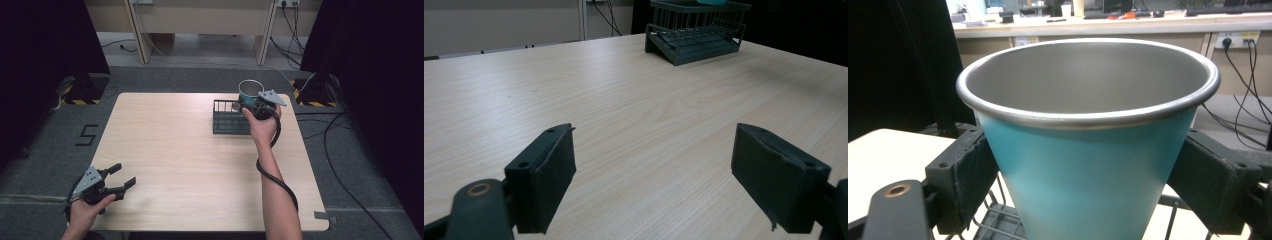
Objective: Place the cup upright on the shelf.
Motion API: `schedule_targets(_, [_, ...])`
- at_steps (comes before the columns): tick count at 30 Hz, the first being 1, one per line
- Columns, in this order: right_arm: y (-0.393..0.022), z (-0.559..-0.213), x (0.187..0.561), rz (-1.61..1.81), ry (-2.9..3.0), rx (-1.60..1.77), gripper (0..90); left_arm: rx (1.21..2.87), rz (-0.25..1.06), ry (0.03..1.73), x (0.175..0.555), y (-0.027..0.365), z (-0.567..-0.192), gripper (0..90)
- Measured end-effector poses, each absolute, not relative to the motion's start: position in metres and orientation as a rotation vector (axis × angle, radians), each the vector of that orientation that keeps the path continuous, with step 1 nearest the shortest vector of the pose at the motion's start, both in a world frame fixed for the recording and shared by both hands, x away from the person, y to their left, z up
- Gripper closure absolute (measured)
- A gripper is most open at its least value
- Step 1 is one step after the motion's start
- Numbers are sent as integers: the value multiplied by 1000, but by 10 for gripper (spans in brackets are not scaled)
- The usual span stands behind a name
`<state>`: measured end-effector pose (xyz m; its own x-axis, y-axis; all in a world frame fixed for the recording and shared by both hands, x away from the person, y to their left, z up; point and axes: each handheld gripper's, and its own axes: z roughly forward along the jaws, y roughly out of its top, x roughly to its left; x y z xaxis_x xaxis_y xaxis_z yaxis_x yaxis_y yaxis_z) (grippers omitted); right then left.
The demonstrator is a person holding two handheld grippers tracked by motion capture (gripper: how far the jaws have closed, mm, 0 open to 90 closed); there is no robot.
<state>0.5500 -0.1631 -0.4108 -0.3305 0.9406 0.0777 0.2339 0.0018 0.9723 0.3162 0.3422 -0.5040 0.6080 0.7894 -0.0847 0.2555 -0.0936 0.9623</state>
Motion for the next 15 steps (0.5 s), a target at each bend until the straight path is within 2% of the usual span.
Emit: schedule_targets(15, [-160, -439, 561, 1304, 1646, 1324, 167, 1650, 559, 877, 316, 342, -504, 172])
